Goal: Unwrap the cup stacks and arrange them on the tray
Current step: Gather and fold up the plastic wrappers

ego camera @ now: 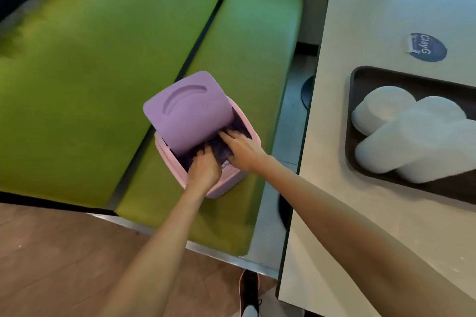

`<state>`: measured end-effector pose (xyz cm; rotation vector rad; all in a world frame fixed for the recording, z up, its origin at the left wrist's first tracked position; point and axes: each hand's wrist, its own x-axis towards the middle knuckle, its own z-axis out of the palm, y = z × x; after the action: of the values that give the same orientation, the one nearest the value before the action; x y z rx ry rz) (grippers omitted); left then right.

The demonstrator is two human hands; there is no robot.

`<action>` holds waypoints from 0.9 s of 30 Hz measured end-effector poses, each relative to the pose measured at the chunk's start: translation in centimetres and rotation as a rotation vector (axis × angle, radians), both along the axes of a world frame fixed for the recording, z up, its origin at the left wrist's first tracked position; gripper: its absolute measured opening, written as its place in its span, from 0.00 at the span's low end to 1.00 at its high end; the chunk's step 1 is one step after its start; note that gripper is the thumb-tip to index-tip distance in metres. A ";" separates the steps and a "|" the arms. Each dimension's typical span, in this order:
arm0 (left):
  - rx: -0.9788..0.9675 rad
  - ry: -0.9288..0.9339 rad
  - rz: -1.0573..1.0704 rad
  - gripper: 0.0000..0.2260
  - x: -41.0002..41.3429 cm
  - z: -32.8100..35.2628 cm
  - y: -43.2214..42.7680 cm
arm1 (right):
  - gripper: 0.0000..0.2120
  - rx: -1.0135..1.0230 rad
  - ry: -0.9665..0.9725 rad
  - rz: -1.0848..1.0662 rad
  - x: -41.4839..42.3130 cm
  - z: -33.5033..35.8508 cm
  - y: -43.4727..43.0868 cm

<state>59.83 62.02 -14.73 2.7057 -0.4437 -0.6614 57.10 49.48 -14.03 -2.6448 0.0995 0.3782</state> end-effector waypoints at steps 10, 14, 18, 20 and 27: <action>-0.006 -0.022 -0.015 0.21 -1.6 2.0 -2.0 | 0.23 0.175 -0.223 -0.170 -3.9 3.0 -1.3; -0.078 -0.089 -0.039 0.19 -4.2 4.2 -4.5 | 0.19 0.164 -0.286 -0.248 -7.0 4.6 -3.4; -0.122 -0.131 -0.105 0.16 -7.2 6.1 -7.1 | 0.15 0.147 -0.335 -0.301 -10.9 6.2 -6.1; -0.164 -0.148 -0.138 0.19 -9.5 7.3 -8.6 | 0.14 0.147 -0.347 -0.351 -13.5 7.2 -7.7; -0.311 -0.114 -0.241 0.21 -17.1 8.8 -12.5 | 0.12 0.145 -0.293 -0.462 -22.1 8.9 -11.8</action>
<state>42.73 49.48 -5.95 2.4224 -0.8377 -0.4538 34.97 37.65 -5.14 -2.4064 0.5518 -0.1504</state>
